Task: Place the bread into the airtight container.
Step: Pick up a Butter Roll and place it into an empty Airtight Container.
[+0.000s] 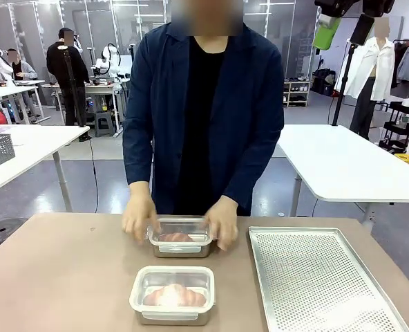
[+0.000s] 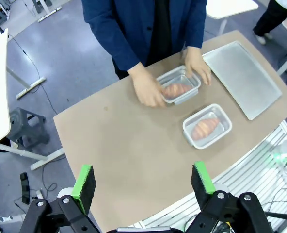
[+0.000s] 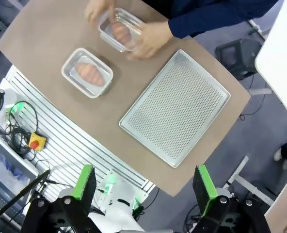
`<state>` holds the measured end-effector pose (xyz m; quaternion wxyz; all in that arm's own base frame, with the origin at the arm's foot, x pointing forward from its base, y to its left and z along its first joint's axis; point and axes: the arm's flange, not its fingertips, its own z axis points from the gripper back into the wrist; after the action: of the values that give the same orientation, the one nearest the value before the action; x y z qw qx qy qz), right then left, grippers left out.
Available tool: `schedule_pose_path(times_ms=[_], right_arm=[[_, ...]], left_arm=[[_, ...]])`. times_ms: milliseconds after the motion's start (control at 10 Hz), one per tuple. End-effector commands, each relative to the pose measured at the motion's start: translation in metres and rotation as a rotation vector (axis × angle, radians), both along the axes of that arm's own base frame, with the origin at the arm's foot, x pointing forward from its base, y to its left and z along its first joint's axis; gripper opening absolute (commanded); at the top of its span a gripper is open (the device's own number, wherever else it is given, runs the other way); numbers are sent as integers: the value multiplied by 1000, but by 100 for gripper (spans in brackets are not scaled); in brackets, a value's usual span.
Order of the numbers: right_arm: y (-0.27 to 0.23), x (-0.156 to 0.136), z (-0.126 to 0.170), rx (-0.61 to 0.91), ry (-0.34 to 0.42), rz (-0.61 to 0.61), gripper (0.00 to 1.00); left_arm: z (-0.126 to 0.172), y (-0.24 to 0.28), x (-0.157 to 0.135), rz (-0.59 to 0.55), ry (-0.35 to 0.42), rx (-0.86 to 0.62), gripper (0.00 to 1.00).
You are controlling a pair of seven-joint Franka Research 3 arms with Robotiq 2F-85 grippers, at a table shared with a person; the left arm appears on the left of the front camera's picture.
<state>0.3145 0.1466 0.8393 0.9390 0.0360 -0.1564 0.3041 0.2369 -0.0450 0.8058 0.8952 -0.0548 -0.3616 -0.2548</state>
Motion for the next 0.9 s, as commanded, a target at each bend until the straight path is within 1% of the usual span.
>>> schedule_pose_path(times_ms=[0, 800], right_arm=[[1, -2, 1, -3, 11, -5, 100], [1, -2, 1, -3, 11, -5, 100]], left_arm=[[0, 0, 0, -8, 0, -5, 100], [0, 0, 0, -8, 0, -5, 100]])
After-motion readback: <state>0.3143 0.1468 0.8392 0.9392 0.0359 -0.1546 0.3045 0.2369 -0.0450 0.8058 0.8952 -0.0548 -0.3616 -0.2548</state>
